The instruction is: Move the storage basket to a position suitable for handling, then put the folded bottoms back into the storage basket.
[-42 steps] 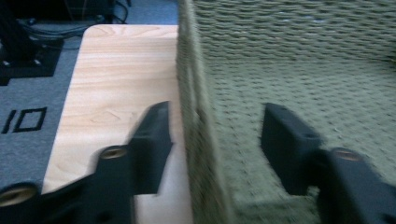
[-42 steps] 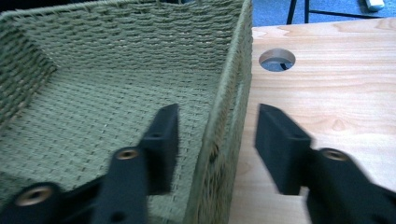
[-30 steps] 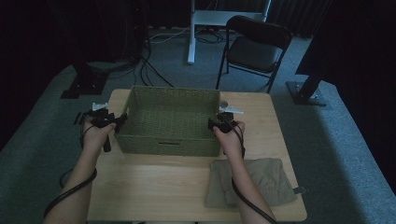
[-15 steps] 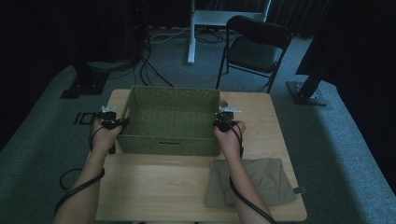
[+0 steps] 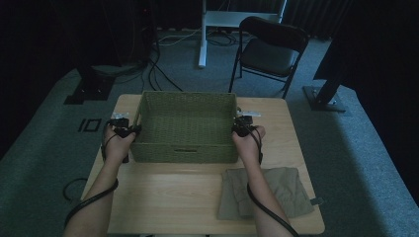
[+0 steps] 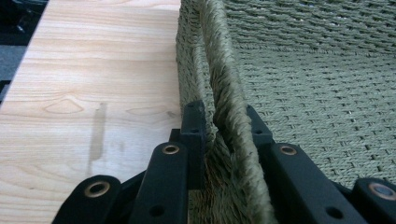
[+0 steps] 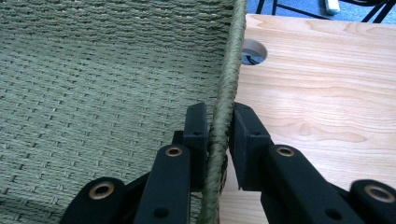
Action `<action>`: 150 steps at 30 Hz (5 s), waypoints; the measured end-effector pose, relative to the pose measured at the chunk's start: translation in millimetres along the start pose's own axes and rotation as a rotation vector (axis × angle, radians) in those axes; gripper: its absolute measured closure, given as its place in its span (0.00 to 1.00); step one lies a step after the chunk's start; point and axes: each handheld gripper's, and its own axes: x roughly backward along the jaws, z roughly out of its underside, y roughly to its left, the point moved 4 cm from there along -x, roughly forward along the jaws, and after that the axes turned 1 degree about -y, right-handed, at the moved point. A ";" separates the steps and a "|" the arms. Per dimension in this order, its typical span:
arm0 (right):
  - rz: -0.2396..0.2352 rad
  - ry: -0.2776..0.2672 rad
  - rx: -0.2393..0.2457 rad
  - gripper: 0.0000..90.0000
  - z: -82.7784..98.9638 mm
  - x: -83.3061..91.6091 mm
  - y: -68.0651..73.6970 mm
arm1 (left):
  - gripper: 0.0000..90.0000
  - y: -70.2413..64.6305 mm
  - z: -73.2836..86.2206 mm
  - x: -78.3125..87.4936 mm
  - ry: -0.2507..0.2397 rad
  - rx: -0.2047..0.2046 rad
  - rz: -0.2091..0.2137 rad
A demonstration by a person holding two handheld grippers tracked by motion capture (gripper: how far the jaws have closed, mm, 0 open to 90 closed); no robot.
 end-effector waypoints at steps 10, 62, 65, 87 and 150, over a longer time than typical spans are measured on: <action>-0.013 0.004 -0.023 0.86 0.8 3.1 -30.1 | 0.85 -28.7 -1.4 -9.2 0.003 -0.002 0.020; 0.061 0.028 -0.024 0.87 24.1 41.3 -191.5 | 0.83 -191.5 5.4 -42.0 0.059 -0.058 0.079; 0.059 0.022 -0.027 0.87 25.1 42.3 -197.0 | 0.83 -196.8 6.0 -42.6 0.060 -0.072 0.080; -0.125 -0.165 0.019 0.27 10.6 53.8 -187.0 | 0.20 -200.3 2.8 -45.3 0.096 -0.177 0.194; -0.171 -0.242 0.100 0.15 112.4 143.1 -156.7 | 0.18 -242.6 81.2 72.8 -0.059 -0.346 0.498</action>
